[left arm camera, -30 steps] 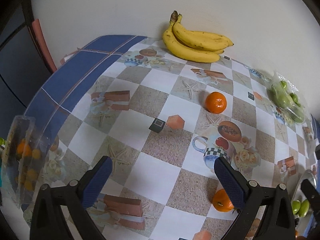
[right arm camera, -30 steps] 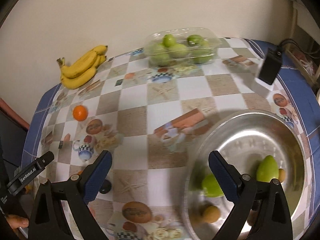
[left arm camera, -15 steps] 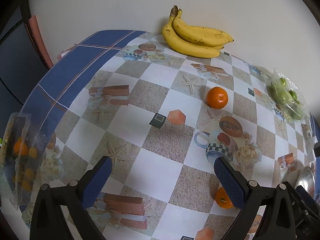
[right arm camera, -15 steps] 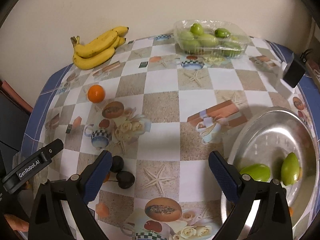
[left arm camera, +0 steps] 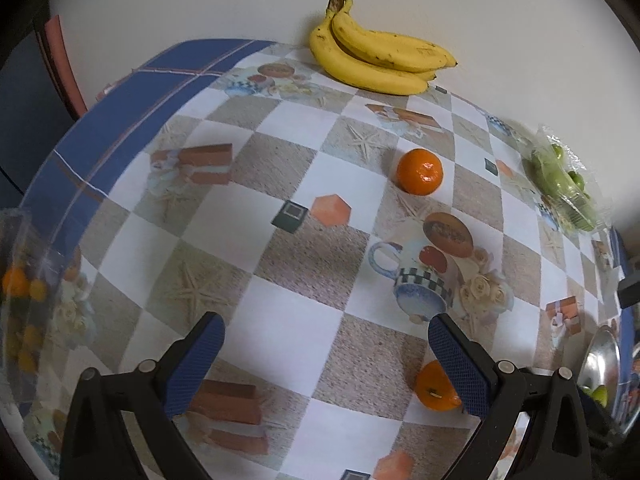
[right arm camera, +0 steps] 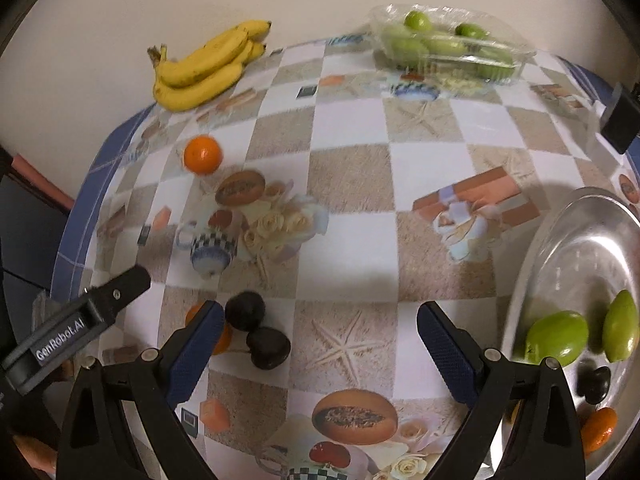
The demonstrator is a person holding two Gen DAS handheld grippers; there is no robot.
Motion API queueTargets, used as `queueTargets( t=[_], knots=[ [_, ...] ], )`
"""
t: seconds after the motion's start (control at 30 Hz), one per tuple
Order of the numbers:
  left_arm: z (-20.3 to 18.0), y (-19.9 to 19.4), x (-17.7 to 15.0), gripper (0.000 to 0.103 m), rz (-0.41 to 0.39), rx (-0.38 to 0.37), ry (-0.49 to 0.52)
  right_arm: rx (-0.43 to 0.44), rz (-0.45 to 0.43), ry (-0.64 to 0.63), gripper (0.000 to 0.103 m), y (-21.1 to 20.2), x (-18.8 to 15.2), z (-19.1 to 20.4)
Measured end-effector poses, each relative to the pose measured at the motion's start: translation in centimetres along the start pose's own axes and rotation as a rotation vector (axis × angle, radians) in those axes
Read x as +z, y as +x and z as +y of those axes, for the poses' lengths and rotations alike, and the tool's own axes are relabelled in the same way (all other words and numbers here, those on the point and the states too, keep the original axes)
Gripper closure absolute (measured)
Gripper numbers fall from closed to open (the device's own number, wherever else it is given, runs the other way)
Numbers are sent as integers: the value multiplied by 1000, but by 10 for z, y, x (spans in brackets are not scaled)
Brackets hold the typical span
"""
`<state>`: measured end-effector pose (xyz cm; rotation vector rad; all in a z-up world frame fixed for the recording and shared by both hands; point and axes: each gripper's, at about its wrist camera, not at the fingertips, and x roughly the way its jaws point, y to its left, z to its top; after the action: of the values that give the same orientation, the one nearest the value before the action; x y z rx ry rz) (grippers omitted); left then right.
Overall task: Organize fruits
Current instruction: 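Withdraw both open tools from the bowl toward the remaining fruits, then grasp a dark brown round fruit with the right tool while the left tool grasps a tangerine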
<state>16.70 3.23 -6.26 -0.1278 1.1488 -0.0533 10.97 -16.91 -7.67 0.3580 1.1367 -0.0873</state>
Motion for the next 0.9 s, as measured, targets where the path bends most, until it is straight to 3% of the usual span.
queueTargets(
  t=[0.13,0.6,0.9],
  knots=[
    [-2,-1,-1,0,11,-48,1,1,4,-32,6,3,-4,7],
    [-15,-2,-4,0,62,-106,-3,23,22,-64,12,3,-9,9],
    [-26,-3,-7,2,81,-152,9,103,37,-24,44,7,-9,7]
  ],
)
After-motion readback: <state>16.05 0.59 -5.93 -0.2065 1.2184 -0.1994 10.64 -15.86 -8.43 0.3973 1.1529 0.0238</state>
